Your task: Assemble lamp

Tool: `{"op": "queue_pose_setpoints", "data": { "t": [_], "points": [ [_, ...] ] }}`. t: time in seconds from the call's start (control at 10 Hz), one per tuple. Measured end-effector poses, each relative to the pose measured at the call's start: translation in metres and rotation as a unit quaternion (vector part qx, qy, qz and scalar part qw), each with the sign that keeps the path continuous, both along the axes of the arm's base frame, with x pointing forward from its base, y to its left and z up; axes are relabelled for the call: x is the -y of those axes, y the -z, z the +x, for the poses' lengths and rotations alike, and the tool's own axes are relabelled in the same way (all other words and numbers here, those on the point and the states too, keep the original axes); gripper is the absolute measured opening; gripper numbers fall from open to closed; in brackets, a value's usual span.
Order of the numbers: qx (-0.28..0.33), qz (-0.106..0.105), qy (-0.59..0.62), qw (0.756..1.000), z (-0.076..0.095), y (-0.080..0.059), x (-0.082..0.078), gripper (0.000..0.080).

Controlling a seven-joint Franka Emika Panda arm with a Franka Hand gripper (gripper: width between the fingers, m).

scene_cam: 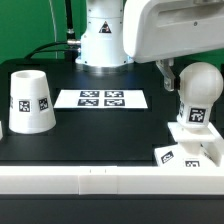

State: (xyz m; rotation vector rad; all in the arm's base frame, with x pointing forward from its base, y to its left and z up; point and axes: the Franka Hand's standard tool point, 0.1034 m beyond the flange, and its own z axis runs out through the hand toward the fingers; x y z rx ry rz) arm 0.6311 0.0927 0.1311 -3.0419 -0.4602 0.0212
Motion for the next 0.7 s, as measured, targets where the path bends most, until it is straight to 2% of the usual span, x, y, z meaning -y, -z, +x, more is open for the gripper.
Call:
{"op": "queue_pose_setpoints", "data": {
  "t": [0.1,0.3,0.5,0.6,0.7],
  "points": [
    [0.002,-0.01,-0.014,1.0,-0.0003,0.0008,-0.0022,0.0698],
    [0.011,-0.008,-0.018,1.0,-0.0003,0.004,-0.0055,0.0698],
    [0.011,-0.008,-0.016,1.0,0.0003,0.0043,-0.0011,0.0698],
    [0.011,-0.008,-0.016,1.0,0.0003,0.0042,-0.0021,0.0601],
    [0.011,-0.008,-0.016,1.0,0.0003,0.0042,-0.0021,0.0574]
  ]
}}
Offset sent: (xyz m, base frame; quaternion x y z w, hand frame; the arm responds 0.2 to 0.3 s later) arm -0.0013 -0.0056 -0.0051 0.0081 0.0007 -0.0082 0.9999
